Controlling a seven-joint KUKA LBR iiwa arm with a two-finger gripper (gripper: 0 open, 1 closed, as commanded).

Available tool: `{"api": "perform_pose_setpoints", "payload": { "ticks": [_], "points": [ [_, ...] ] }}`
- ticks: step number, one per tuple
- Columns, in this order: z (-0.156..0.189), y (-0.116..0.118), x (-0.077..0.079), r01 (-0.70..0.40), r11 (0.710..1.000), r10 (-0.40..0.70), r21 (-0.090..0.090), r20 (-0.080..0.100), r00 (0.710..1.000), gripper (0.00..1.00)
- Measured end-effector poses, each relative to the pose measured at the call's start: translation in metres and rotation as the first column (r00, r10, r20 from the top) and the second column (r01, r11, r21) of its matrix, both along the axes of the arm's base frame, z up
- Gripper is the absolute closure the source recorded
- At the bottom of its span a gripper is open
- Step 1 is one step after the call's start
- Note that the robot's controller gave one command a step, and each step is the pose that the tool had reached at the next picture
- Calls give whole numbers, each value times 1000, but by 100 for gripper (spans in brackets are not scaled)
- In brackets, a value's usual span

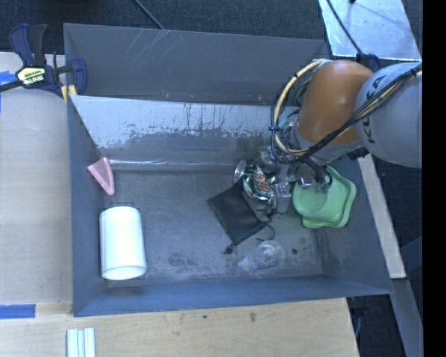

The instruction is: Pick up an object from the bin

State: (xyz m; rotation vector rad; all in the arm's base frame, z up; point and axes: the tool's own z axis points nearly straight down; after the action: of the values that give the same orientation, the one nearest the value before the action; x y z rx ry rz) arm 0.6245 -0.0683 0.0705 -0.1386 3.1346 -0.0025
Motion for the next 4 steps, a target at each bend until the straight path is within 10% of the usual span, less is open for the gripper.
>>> {"api": "perform_pose_setpoints", "payload": {
  "ticks": [1,2,4],
  "points": [
    [0,0,-1,-55,999,55,2,-1,999,0],
    [1,0,1,0,1000,0,0,5,1000,100],
    [4,0,0,1,1000,-1,0,-1,1000,100]
  ]
}}
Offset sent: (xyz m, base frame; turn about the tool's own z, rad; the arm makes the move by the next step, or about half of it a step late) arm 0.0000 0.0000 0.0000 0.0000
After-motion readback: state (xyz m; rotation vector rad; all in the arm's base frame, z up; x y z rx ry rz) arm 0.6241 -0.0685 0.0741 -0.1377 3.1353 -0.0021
